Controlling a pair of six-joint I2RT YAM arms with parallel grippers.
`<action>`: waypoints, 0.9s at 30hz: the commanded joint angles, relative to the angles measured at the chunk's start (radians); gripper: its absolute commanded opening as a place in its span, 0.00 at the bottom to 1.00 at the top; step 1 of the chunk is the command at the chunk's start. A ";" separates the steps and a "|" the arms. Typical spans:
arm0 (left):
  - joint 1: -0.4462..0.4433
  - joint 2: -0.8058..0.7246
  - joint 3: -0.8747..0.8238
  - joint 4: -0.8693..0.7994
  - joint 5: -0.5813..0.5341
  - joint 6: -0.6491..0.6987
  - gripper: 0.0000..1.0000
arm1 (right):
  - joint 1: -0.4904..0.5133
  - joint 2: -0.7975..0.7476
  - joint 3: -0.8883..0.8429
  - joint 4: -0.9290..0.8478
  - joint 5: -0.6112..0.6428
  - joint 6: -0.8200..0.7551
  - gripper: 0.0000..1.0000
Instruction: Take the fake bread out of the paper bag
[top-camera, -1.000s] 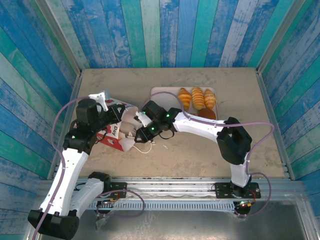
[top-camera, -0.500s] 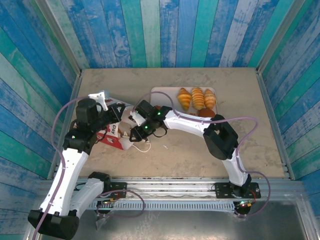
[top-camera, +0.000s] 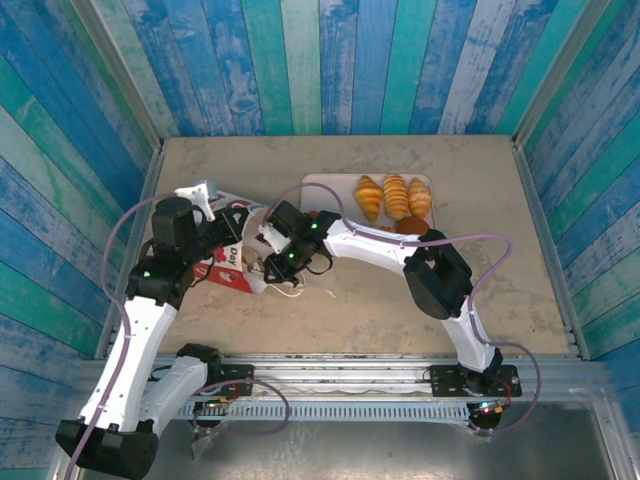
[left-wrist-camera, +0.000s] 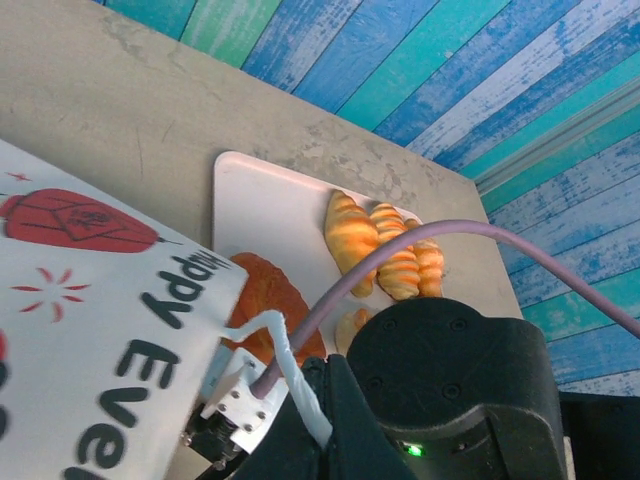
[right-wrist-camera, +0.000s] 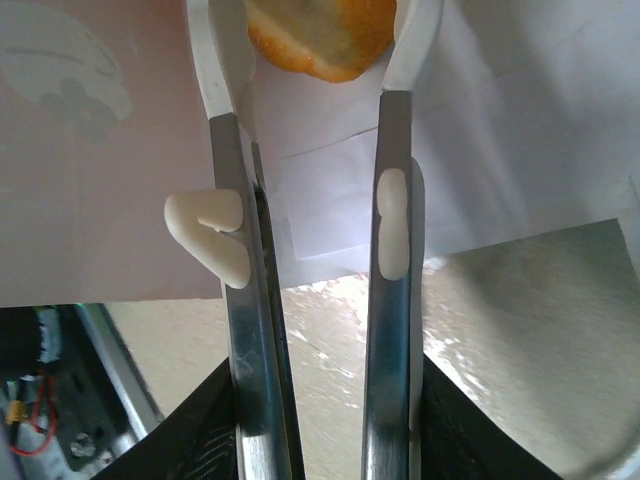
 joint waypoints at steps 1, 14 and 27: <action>-0.002 -0.031 0.015 -0.005 -0.051 0.005 0.00 | 0.001 -0.089 0.013 -0.078 0.131 -0.035 0.39; -0.002 -0.020 0.020 -0.015 -0.080 -0.003 0.00 | 0.001 -0.214 -0.079 -0.149 0.288 -0.034 0.40; -0.002 -0.004 0.015 0.017 -0.002 0.003 0.00 | -0.007 -0.215 -0.070 -0.122 0.221 -0.062 0.52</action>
